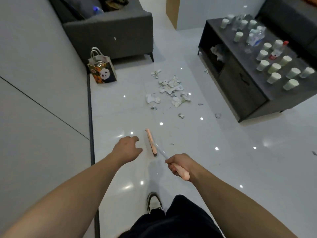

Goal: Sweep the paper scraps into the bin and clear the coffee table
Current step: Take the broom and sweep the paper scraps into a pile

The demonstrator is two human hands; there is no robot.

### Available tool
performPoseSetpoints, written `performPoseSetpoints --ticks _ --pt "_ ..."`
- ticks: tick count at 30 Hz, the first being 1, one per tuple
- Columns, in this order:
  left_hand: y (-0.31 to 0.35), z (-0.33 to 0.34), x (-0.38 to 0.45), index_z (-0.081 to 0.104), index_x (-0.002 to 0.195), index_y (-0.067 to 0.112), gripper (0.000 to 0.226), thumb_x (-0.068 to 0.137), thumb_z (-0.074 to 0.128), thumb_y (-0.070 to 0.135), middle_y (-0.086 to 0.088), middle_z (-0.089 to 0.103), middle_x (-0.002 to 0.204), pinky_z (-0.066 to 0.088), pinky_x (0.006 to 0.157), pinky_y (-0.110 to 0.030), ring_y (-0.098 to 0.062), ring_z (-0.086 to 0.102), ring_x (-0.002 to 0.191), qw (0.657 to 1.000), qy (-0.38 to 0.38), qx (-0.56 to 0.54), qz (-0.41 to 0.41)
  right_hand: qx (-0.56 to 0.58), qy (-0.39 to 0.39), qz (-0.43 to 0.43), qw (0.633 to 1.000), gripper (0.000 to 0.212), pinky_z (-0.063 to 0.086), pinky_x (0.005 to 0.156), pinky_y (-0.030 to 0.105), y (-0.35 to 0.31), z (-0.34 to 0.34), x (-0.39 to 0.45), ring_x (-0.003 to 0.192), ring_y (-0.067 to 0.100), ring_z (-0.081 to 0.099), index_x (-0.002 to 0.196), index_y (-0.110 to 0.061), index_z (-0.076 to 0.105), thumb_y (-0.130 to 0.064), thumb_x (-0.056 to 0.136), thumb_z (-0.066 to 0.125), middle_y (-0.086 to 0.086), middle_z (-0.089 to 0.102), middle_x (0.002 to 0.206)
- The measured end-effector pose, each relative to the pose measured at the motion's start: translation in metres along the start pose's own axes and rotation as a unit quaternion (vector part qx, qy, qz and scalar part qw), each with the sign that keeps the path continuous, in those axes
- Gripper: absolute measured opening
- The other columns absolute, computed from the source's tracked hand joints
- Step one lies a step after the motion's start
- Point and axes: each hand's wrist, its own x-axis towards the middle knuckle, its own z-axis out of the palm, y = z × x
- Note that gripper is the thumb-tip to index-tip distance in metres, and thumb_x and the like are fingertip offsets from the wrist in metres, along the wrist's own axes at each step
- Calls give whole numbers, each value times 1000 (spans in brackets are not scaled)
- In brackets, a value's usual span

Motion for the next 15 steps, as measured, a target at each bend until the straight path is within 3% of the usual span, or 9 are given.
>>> performPoseSetpoints --ticks 6,15 --pt "-41 -50 70 44 142 21 61 88 59 45 -7 52 132 45 94 -34 -24 48 121 999 14 -37 -33 -44 -27 -11 999 10 39 36 19 -97 53 46 39 11 45 98 2 63 0 89 65 7 52 58" --pt "-78 -158 235 44 142 23 59 89 58 45 -6 51 133 44 93 -32 -24 48 121 998 12 -17 -54 -11 -42 -8 999 7 37 34 19 -276 122 157 34 12 43 84 2 55 6 88 59 9 48 57"
